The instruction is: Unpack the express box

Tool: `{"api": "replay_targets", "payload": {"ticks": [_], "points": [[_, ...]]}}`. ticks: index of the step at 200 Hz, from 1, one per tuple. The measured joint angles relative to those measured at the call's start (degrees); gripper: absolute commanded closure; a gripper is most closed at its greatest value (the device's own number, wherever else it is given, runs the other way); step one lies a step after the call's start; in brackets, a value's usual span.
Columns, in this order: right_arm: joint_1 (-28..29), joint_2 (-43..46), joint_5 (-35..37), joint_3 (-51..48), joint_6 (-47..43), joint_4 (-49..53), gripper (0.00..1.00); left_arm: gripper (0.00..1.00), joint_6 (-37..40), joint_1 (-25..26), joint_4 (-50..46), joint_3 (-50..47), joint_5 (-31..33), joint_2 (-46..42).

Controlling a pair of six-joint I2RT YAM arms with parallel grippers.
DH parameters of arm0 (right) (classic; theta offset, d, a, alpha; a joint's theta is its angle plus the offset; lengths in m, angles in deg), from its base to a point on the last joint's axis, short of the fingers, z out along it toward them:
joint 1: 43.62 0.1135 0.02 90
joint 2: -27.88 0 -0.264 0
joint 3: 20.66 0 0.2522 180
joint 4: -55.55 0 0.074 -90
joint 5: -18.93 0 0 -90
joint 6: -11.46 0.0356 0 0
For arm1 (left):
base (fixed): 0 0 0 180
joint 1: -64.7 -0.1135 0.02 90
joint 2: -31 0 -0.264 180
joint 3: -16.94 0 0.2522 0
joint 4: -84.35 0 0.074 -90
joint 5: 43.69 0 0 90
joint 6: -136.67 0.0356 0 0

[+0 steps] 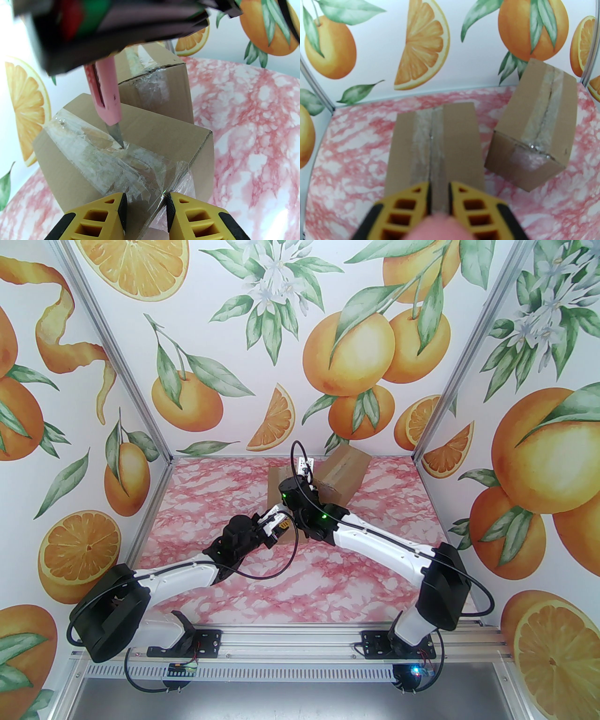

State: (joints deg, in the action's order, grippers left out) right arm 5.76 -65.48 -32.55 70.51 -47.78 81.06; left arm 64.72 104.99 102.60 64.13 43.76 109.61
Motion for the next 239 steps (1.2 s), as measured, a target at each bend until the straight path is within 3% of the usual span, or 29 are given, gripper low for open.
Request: {"api": "replay_targets", "payload": {"ticks": [40,96,136,179,239], "points": [[-1.49,0.48,-1.36,-0.28,-0.39,-2.47,1.0,0.42,0.04,-0.15,-3.76,0.11,-0.02,-2.6],[-4.44,0.35,-3.08,-0.11,-2.21,-4.61,1.0,0.37,0.5,-0.7,-9.14,4.39,-0.42,-6.54],[-4.92,-0.55,-3.96,0.5,-2.36,-5.77,1.0,0.37,-3.3,-7.65,-14.64,11.98,-2.64,-6.43],[-4.92,-0.87,-5.16,0.7,-2.73,-6.1,1.0,0.37,-9.99,-16.74,-21.84,29.29,-8.5,4.04],[-4.92,-2.1,-5.57,0.85,-2.54,-6.45,1.0,0.34,-13.38,-18.27,-31.52,46.82,-15.3,22.29]]}}
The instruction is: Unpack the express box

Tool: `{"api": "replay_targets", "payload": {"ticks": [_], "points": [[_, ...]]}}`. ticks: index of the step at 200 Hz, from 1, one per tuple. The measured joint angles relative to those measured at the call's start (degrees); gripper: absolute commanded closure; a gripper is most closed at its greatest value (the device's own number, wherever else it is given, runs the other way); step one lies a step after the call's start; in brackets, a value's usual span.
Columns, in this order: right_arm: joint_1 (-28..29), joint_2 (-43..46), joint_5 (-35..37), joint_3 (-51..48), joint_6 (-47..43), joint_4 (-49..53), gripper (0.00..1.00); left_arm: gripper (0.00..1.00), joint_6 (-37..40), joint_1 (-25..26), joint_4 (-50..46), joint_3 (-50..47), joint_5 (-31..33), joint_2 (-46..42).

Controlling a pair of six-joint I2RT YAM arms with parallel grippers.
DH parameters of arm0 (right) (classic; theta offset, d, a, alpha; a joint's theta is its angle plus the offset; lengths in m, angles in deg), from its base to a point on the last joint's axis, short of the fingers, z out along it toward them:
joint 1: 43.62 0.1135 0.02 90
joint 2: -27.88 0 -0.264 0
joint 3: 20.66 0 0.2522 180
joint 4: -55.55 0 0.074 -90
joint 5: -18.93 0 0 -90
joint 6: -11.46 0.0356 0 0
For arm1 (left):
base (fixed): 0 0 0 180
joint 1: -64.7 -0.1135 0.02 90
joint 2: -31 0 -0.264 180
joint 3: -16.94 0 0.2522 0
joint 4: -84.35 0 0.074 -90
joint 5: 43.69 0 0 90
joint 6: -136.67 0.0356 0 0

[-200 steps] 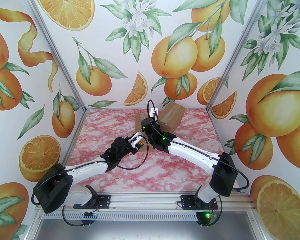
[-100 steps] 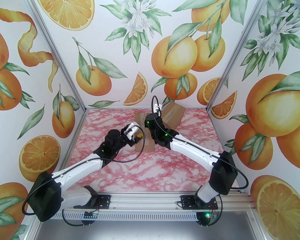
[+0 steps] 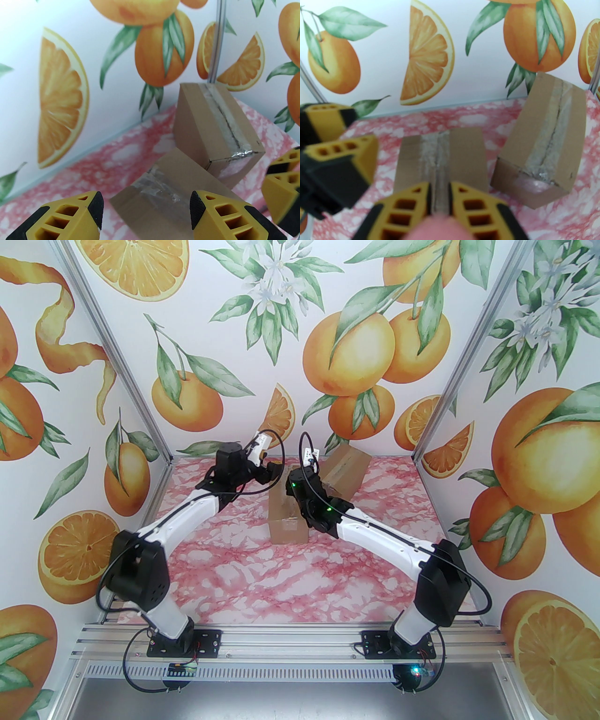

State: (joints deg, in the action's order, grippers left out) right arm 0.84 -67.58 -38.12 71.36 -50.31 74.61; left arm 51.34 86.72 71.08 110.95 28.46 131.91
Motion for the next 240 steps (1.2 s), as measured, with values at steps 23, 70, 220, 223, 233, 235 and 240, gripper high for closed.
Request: {"api": "replay_targets", "payload": {"ticks": [23,70,220,223,233,235,240], "points": [[0.0,-0.61,-0.17,0.48,0.09,-0.02,1.0,0.34,-0.98,-0.04,-2.54,2.51,-1.73,4.61],[0.0,-2.27,-0.5,1.79,0.44,0.04,1.0,0.35,-2.47,-0.22,-4.57,3.06,-2.71,8.31],[0.96,-3.98,-0.55,3.19,3.96,2.73,1.0,0.43,-10.01,-0.26,1.29,0.68,-1.55,8.87],[1.01,-3.98,-0.55,3.19,4.09,2.8,1.0,0.43,-10.16,-0.26,1.53,0.57,-1.51,8.85],[1.18,-3.98,-0.55,3.19,4.42,3.02,1.0,0.44,-10.6,-0.26,2.16,0.26,-1.33,8.85],[1.25,-3.98,-0.55,3.19,4.57,3.06,1.0,0.44,-10.75,-0.26,2.36,0.15,-1.31,8.85],[1.27,-3.98,-0.52,3.19,4.7,3.15,1.0,0.45,-10.88,-0.26,2.64,-0.02,-1.22,8.85]]}}
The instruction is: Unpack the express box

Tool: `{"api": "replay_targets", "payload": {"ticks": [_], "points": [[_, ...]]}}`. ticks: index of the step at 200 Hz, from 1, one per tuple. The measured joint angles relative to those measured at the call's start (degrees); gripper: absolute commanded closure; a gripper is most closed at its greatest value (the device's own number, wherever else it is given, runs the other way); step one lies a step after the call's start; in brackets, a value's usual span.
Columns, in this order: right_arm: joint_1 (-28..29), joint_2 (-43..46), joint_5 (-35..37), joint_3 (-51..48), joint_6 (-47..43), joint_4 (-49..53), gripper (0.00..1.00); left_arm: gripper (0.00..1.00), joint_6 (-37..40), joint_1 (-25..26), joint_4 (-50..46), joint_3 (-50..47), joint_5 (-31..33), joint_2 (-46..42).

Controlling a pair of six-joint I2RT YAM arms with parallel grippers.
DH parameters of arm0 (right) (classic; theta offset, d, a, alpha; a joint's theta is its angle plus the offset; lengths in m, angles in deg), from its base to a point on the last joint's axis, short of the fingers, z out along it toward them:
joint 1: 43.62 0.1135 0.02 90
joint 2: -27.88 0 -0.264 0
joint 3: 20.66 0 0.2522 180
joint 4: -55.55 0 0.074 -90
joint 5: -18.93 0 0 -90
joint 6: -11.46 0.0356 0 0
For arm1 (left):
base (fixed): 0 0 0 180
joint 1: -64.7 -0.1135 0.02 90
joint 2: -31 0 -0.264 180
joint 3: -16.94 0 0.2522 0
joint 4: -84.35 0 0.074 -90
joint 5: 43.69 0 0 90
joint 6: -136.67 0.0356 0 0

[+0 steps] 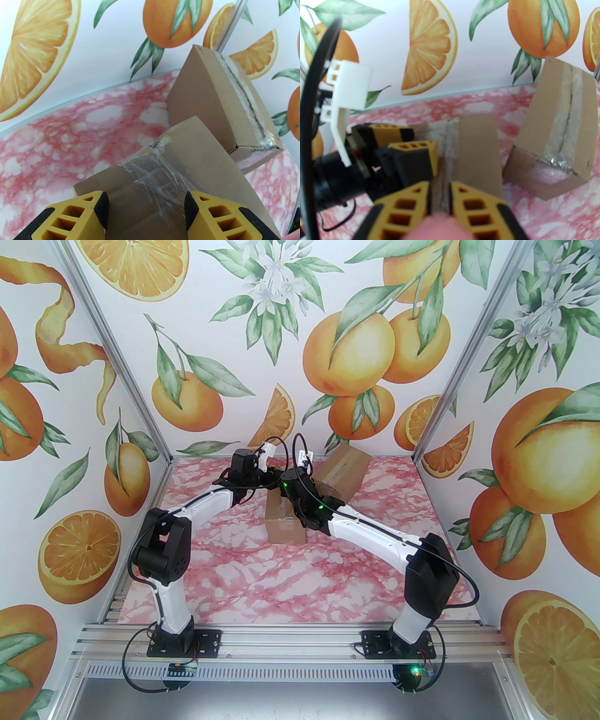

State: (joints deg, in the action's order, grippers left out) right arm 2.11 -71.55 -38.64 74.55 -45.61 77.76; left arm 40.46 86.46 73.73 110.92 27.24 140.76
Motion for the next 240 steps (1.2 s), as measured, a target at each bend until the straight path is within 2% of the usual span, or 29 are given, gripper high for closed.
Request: {"api": "replay_targets", "payload": {"ticks": [55,118,141,154,174,183,240], "points": [[0.74,0.0,0.13,0.02,2.05,0.61,1.0,0.51,-4.57,0.55,3.8,-3.08,3.17,-1.09],[2.14,0.63,-0.07,-0.02,3.72,2.71,1.0,0.57,-10.67,2.49,7.19,-7.52,9.99,-3.67],[2.58,1.22,-0.11,-0.31,4.15,3.5,1.0,0.56,-12.07,3.32,7.74,-8.52,12.11,-4.37],[2.69,1.86,-0.09,-0.85,4.33,3.54,1.0,0.49,-12.31,3.67,7.8,-8.66,12.55,-4.59],[2.67,2.73,-0.07,-1.77,4.28,3.5,1.0,0.38,-10.8,3.58,7.28,-8.48,10.82,-4.87],[2.67,3.08,-0.11,-1.97,4.07,3.56,1.0,0.35,-8.81,3.23,5.6,-7.39,8.76,-4.85],[2.32,4.22,-1.55,-2.69,2.82,4.44,1.0,0.38,5.01,-2.71,-18.29,14.08,-4.33,3.74]]}}
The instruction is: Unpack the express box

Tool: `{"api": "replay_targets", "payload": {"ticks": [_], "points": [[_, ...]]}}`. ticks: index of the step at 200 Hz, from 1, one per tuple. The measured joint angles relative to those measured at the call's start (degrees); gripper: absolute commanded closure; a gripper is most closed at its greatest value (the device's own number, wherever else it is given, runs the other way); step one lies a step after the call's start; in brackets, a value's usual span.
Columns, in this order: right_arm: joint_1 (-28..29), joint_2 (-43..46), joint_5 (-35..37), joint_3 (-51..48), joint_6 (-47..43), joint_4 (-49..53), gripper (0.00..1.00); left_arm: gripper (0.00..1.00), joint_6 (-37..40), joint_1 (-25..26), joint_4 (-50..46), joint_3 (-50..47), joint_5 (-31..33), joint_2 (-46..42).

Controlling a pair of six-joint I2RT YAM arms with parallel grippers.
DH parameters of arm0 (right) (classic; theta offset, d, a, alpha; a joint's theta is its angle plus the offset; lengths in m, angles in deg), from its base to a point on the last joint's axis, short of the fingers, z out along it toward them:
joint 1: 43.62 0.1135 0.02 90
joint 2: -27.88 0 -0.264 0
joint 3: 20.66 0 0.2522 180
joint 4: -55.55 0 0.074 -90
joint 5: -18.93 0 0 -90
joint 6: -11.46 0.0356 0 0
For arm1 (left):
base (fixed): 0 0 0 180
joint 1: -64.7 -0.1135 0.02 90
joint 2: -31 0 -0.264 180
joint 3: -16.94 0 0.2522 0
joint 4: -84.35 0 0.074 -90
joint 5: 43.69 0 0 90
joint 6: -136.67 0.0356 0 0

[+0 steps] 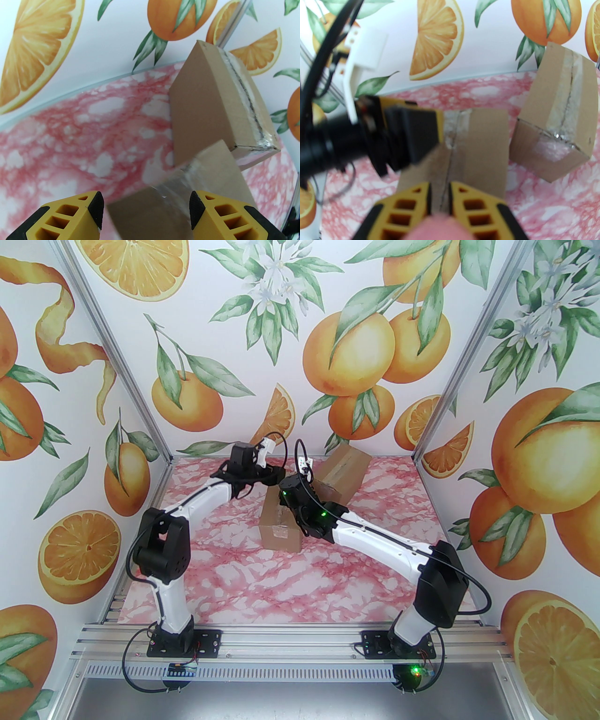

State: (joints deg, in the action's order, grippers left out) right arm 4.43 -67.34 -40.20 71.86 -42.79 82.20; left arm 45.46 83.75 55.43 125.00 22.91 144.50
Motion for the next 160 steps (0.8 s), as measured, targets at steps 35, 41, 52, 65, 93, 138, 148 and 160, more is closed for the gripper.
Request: {"api": "replay_targets", "payload": {"ticks": [35,41,52,65,93,138,148,160], "points": [[-0.22,0.0,-0.92,0.0,-0.59,0.0,1.0,0.41,2.34,-1.51,-10.51,8.85,-4.35,5.64],[-0.31,0.0,-0.96,0.02,-0.7,0.0,1.0,0.41,2.43,-1.51,-11.82,9.99,-4.94,6.58],[-0.48,0.0,-1.01,0.02,-0.87,0.07,1.0,0.42,2.29,-1.53,-13.94,12.44,-6.58,8.41],[-0.66,0.0,-1.42,0.02,-0.9,0.09,1.0,0.43,1.73,-1.7,-15.74,14.8,-7.93,9.66],[-0.85,0.0,-1.99,0.09,-1.14,0.2,1.0,0.43,-1.11,-2.8,-17.25,15.45,-10.78,10.25],[-0.9,-0.02,-2.49,0.42,-1.77,0.28,1.0,0.39,-3.85,-5.92,-20.98,15.45,-14.51,10.25],[-0.9,-0.04,-2.54,0.42,-1.88,0.26,1.0,0.39,-4.2,-6.29,-21.57,15.45,-15.21,10.25],[-0.92,-0.07,-2.67,0.44,-2.03,0.26,1.0,0.39,-4.35,-6.4,-22.4,15.39,-15.87,10.25]]}}
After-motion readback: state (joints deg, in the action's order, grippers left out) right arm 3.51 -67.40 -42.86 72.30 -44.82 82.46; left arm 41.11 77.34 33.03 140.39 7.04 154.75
